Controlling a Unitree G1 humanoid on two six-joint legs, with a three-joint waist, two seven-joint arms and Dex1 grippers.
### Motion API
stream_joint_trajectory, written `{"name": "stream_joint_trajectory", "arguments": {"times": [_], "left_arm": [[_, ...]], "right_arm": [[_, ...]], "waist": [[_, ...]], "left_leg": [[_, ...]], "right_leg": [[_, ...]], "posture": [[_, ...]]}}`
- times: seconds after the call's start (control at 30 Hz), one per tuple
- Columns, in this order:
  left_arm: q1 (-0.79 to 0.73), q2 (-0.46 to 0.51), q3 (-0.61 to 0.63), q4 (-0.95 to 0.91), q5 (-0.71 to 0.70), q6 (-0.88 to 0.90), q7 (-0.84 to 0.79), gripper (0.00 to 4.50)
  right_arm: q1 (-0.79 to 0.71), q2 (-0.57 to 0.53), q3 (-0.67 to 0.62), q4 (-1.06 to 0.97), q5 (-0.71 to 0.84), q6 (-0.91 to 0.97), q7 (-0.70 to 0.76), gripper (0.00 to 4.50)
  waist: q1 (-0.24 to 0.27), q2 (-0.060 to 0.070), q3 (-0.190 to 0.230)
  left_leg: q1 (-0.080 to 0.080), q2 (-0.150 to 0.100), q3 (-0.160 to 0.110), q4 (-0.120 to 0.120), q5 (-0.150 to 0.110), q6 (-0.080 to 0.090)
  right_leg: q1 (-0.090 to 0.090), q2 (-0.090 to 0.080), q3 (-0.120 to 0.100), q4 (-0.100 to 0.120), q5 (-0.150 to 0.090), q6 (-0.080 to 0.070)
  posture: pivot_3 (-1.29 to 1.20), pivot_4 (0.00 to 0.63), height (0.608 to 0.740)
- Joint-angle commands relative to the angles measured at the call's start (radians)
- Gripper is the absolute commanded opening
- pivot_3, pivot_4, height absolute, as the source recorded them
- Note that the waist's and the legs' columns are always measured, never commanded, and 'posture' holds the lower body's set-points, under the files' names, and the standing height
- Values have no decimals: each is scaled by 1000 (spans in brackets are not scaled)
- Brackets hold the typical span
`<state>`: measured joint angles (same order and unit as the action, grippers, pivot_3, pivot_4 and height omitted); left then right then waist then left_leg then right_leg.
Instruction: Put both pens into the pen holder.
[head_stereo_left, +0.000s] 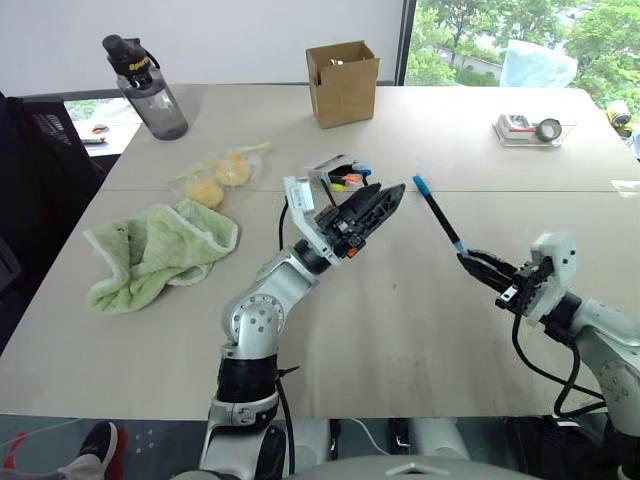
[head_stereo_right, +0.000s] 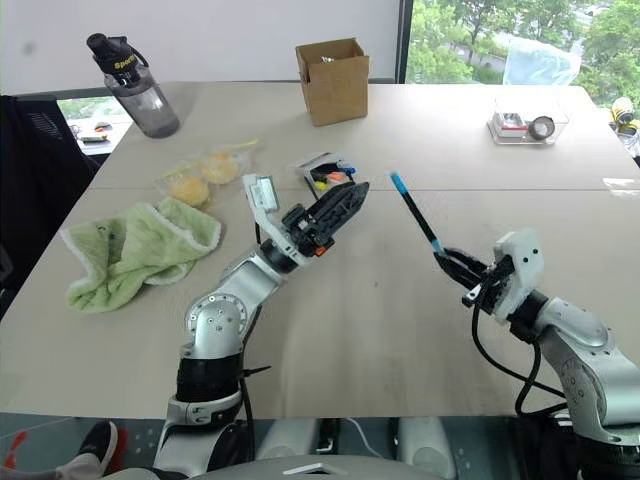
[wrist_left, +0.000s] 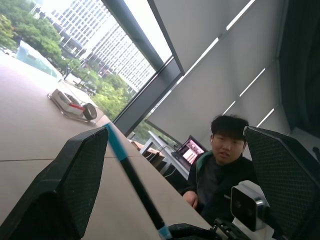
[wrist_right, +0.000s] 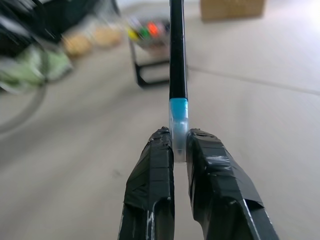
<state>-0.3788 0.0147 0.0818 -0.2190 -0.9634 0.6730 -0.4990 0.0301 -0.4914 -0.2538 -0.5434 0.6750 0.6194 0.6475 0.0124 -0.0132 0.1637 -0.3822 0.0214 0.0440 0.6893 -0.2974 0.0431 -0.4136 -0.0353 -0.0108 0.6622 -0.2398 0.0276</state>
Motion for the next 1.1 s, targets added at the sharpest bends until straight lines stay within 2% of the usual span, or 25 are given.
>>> {"name": "stream_joint_trajectory", "arguments": {"times": [0.03,0.2,0.23,0.27,0.37,0.5,0.53,0.67,0.73,0.8,0.9,1.0,1.1], "left_arm": [[-18,-8,3,-2,-60,19,-27,4500],[-38,-21,-7,-1,-110,49,-37,4500],[-39,-22,-11,1,-109,50,-35,3984],[-40,-22,-16,2,-109,53,-37,3730],[-43,-21,-24,4,-118,61,-46,2346],[-45,-22,-30,3,-121,67,-53,324],[-45,-22,-31,2,-123,69,-55,25],[-44,-11,-40,-6,-130,79,-65,25],[-45,-8,-41,-6,-126,79,-63,0],[-46,1,-42,-6,-115,75,-59,0],[-63,33,-51,-11,-55,41,-66,0],[-91,102,-119,-18,134,-80,-116,0],[-154,209,-260,34,513,-384,-139,0]], "right_arm": [[-27,18,-23,-89,127,13,-14,86],[-45,-3,-6,-137,227,39,-16,86],[-48,-10,-4,-144,243,45,-17,0],[-48,-19,-2,-149,258,50,-18,0],[-43,-53,7,-161,285,66,-9,0],[-41,-83,17,-165,309,73,-6,0],[-39,-89,19,-165,311,74,-3,0],[-22,-128,23,-164,344,96,25,0],[-11,-154,21,-156,349,105,34,1016],[-4,-158,7,-147,357,102,19,1764],[7,-176,-27,-117,331,96,-8,3151],[29,-203,-80,-76,270,50,13,3151],[38,-236,-189,-14,274,-3,84,3151]], "waist": [[0,0,0],[1,0,0],[1,0,0],[0,0,0],[0,0,0],[0,0,0],[0,0,0],[0,0,0],[0,0,0],[0,0,0],[1,0,0],[1,0,0],[4,0,0]], "left_leg": [[0,0,0,0,0,0],[0,0,0,0,0,1],[0,0,0,0,0,1],[0,-1,0,0,0,1],[0,-1,0,0,0,1],[0,-1,0,0,0,1],[0,-1,0,0,0,1],[0,-1,0,0,-1,1],[0,-1,0,0,-1,1],[0,-1,0,0,-1,1],[0,-1,0,0,-1,1],[0,-1,0,0,-1,1],[-1,-4,0,0,-1,1]], "right_leg": [[0,0,0,0,0,0],[0,0,0,0,0,0],[0,0,0,0,0,0],[0,0,0,0,0,0],[0,0,0,-1,0,0],[0,0,0,0,0,0],[0,0,0,0,0,0],[0,0,0,-1,0,0],[0,0,0,-1,0,0],[0,0,0,-1,0,0],[0,0,0,-1,0,0],[0,1,0,-1,0,0],[0,1,0,-2,0,0]], "posture": [[0,150,736],[0,150,736],[0,150,736],[0,150,736],[0,150,736],[0,150,736],[0,150,736],[0,150,736],[0,150,736],[0,150,736],[0,150,736],[0,150,736],[0,150,736]]}}
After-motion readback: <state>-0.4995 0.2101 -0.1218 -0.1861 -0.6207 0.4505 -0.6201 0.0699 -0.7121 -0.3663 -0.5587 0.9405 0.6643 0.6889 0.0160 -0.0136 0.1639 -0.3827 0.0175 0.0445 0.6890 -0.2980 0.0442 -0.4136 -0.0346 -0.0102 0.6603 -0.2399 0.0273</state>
